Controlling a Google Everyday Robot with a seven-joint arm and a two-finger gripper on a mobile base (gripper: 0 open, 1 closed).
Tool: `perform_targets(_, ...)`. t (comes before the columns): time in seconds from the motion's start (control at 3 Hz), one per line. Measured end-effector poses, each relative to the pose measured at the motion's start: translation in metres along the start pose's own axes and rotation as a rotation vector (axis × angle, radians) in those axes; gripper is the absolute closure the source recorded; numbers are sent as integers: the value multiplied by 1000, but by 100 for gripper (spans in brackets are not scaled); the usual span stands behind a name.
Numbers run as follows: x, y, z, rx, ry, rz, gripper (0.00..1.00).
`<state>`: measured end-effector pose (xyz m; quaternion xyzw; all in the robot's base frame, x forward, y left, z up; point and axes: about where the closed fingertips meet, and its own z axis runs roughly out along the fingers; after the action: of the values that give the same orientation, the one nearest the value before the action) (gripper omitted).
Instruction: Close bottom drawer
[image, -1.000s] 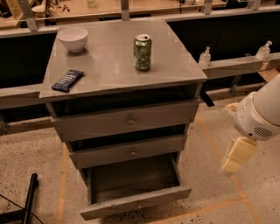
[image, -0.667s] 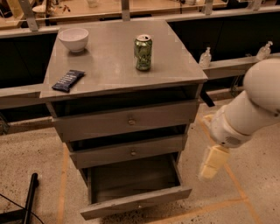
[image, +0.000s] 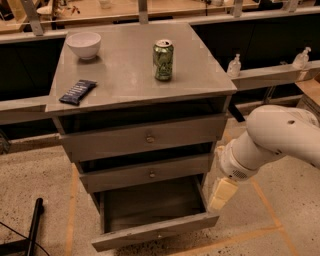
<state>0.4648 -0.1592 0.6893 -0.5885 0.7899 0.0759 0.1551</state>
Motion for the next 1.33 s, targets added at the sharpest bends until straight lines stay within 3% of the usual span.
perform_targets(0.33,0,1,-1,-2,2,-1,0)
perform_targets(0.67,-3,3,37,-71,-64,-14,0)
perform_targets(1.0,-28,19,116,-219,-202,-56,0)
perform_targets(1.33,-36,43,201,-369,-224,-89,0)
